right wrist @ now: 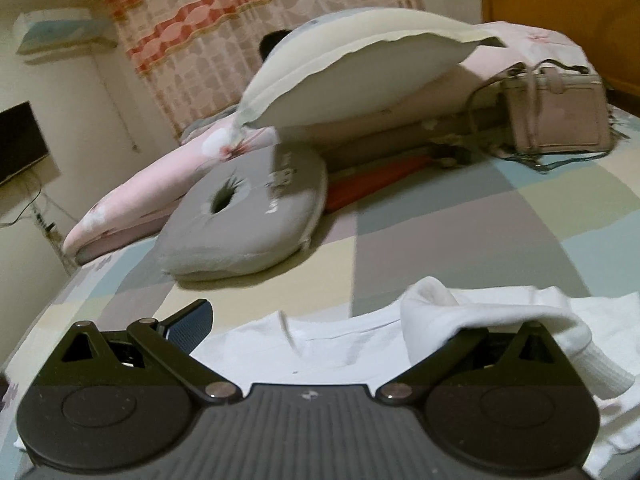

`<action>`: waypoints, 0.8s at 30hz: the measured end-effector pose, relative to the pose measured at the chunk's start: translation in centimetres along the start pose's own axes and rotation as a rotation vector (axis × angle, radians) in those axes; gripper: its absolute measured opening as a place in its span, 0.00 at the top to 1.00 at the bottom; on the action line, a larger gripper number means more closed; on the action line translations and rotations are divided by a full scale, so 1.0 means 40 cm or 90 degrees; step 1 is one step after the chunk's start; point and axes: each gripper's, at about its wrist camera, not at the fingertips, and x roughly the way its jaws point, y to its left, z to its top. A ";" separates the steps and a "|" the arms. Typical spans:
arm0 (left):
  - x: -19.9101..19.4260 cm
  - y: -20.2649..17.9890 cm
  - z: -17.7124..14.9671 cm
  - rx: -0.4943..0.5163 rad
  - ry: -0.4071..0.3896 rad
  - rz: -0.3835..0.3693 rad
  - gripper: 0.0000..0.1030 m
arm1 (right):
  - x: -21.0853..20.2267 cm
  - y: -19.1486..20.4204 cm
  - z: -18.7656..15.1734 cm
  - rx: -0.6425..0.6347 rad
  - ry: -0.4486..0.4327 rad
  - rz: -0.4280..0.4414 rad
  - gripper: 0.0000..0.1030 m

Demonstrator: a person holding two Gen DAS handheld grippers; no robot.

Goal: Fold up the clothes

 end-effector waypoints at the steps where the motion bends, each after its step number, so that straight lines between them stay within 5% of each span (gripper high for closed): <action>1: 0.000 -0.002 0.001 0.001 -0.001 0.000 0.01 | 0.005 0.009 -0.003 -0.002 0.003 0.004 0.00; 24: -0.023 0.000 -0.025 -0.030 0.001 -0.001 0.01 | 0.124 0.230 -0.120 -0.072 0.092 0.083 0.00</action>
